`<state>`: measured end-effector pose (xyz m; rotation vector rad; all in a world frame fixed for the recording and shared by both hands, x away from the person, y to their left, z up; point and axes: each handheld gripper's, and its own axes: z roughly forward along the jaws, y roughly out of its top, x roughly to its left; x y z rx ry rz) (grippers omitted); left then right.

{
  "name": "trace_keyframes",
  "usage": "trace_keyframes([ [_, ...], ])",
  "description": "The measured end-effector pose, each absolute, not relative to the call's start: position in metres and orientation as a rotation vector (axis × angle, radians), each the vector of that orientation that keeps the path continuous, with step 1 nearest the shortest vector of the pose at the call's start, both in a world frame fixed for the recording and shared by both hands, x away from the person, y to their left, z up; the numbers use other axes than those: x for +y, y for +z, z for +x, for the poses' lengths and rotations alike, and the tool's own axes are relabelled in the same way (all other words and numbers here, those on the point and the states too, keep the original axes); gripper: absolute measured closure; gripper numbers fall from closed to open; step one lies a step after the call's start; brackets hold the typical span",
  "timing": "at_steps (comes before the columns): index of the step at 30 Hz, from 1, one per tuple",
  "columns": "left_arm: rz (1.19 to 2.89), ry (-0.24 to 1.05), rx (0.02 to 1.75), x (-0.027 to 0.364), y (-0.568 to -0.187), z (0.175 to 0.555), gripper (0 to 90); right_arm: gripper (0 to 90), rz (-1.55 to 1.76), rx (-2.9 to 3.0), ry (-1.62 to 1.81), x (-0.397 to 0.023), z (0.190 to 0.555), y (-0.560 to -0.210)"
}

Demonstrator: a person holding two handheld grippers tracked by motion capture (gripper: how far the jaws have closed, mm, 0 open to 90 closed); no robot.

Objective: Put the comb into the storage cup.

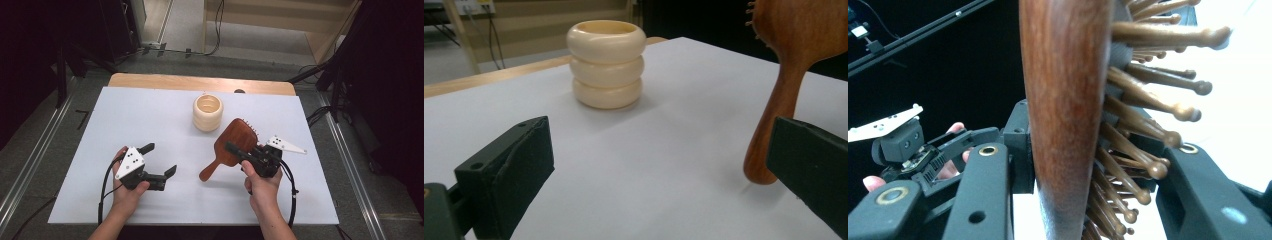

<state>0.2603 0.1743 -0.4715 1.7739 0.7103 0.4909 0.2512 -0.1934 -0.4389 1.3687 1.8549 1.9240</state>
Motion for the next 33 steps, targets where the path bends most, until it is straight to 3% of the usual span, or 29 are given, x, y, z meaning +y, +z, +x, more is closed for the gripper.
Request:
trace_keyframes([
  [33, 1.695, 0.601, 0.831, 0.263, -0.474, 0.243, 0.0, 54.5, 1.318, 1.854, 1.87, -0.206, 0.256, -0.428],
])
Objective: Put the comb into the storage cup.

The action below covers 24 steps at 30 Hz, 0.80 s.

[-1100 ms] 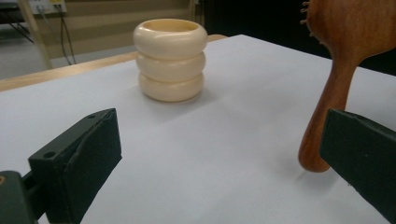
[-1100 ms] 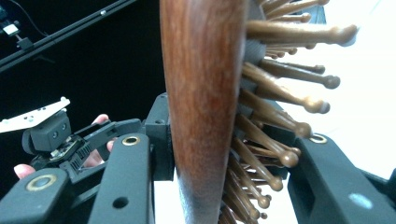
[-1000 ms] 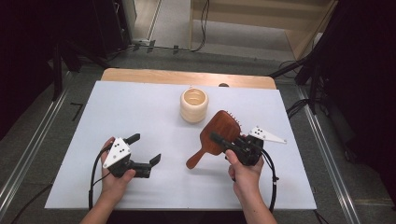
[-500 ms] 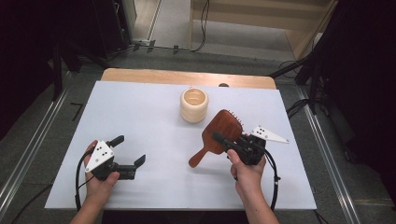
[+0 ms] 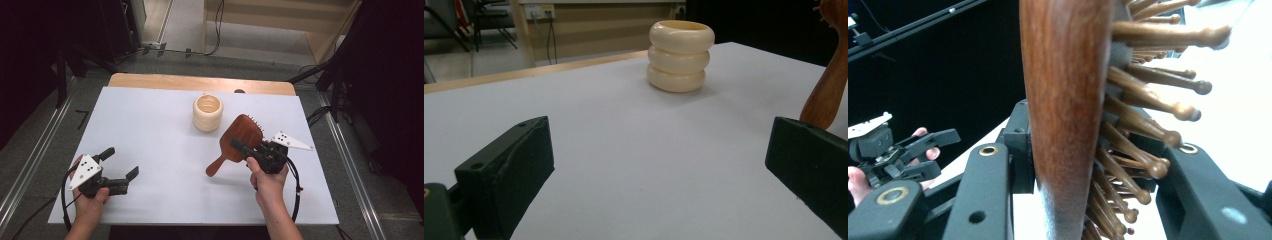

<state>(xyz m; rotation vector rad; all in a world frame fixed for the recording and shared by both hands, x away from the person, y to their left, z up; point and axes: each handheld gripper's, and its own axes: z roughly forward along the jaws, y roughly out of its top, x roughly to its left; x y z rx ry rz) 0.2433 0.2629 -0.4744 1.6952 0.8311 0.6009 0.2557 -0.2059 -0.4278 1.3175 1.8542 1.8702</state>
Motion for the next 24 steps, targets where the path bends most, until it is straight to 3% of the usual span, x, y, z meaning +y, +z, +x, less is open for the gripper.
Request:
trace_keyframes([
  [24, 1.675, 0.619, 0.899, 0.283, -0.487, 0.245, 0.0, 54.4, 1.269, 1.867, 1.832, -0.207, 0.279, -0.405],
])
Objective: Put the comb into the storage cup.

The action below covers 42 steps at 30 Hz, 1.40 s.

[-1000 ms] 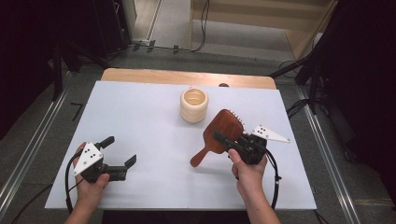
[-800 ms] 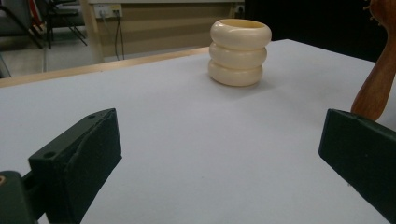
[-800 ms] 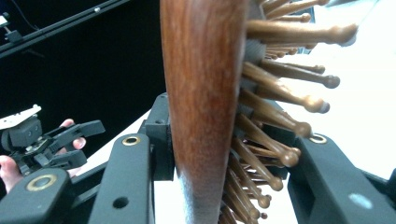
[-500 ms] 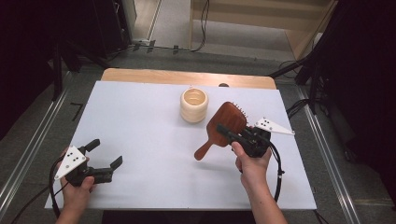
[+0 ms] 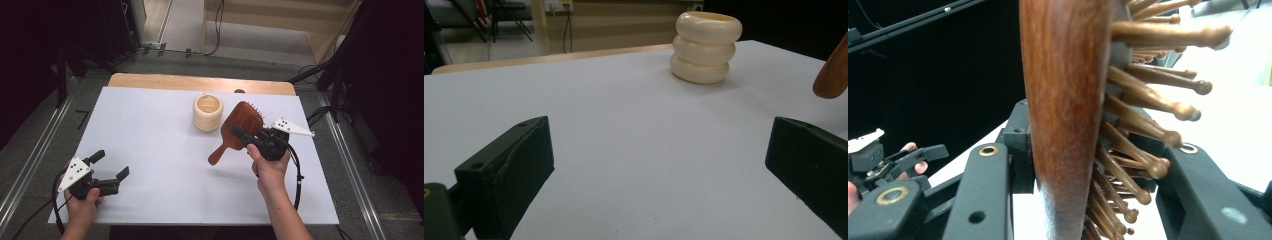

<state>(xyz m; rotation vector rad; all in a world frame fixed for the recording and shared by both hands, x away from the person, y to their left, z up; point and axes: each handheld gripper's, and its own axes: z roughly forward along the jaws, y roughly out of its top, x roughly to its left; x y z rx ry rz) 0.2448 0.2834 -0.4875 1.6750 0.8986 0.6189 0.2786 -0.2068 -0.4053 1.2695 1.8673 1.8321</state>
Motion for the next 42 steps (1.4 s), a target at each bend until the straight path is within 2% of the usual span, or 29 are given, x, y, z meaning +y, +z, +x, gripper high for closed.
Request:
trace_keyframes([
  [10, 1.701, 0.631, 0.89, 0.277, -0.49, 0.243, 1.9, 54.4, 1.261, 1.857, 1.839, -0.205, 0.287, -0.399],
  [42, 1.683, 0.614, 0.905, 0.281, -0.491, 0.243, 0.0, 54.4, 1.237, 1.821, 1.792, -0.207, 0.312, -0.385],
])
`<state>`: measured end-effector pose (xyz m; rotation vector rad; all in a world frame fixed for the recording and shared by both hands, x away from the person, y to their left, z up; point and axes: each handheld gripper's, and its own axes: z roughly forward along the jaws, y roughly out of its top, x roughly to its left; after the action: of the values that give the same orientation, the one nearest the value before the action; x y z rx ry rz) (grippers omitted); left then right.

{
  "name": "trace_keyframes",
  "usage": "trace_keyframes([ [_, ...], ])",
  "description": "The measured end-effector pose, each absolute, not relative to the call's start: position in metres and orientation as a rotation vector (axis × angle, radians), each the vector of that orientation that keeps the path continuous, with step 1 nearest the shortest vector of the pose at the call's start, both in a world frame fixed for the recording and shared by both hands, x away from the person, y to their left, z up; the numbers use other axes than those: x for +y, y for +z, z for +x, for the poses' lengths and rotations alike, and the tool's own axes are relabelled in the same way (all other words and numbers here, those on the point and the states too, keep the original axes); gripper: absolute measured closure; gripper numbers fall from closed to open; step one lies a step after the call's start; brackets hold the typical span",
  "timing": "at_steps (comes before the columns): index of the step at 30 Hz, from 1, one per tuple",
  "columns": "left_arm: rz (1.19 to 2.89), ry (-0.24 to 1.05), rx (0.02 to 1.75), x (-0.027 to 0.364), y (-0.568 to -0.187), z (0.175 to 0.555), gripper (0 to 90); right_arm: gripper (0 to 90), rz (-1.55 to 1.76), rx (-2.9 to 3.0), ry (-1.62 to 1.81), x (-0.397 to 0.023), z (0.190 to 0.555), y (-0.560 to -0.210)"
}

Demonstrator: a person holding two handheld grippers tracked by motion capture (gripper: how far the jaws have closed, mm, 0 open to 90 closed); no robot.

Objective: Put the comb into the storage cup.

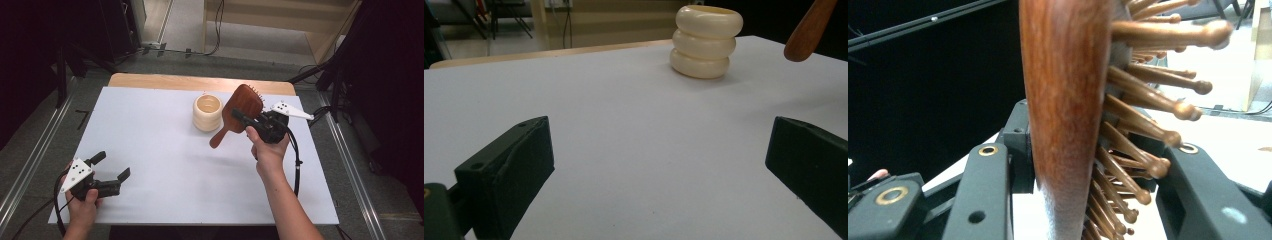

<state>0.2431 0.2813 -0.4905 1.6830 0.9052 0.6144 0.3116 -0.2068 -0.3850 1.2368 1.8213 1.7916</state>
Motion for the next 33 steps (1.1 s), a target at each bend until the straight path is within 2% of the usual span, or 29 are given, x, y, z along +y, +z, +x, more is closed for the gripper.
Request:
trace_keyframes([
  [33, 1.695, 0.623, 0.892, 0.28, -0.491, 0.243, 0.0, 54.4, 1.211, 1.762, 1.801, -0.208, 0.339, -0.354],
])
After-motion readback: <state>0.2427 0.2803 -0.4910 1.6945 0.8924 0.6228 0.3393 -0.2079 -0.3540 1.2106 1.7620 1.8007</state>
